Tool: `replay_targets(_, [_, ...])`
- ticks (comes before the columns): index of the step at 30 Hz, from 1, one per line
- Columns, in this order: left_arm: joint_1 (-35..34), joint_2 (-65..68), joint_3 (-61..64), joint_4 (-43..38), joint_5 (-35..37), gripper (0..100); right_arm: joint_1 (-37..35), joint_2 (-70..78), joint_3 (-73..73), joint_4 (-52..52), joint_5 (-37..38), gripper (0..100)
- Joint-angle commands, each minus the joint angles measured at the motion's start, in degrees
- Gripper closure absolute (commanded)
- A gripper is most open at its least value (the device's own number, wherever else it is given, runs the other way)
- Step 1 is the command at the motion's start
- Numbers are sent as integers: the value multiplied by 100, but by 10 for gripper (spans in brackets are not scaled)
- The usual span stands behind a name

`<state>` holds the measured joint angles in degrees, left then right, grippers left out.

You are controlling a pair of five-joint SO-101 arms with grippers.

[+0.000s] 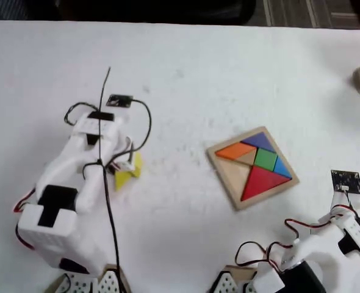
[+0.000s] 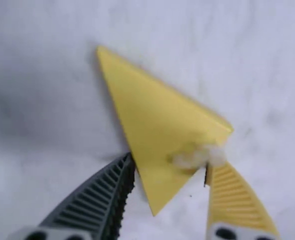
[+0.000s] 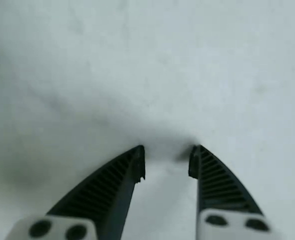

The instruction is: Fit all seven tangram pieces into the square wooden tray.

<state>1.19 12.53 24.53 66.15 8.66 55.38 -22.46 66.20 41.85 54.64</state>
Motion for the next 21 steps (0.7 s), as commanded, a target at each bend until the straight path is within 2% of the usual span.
replay_targets(1, [-154, -4, -387, -114, 448, 747, -180, 22, 70, 13, 53, 839])
replay_targets(8, [-163, 40, -642, -123, 1521, 747, -321, 22, 62, 31, 26, 839])
replay_targets(14, [-40, -4, -738, -132, 1547, 746, -321, 22, 62, 22, 35, 839])
replay_targets(18, [-48, -57, -976, 26, 1600, 665, -321, 22, 62, 13, 44, 839])
replay_targets(21, [-13, -40, -985, 132, 1978, 595, -321, 22, 62, 13, 44, 839])
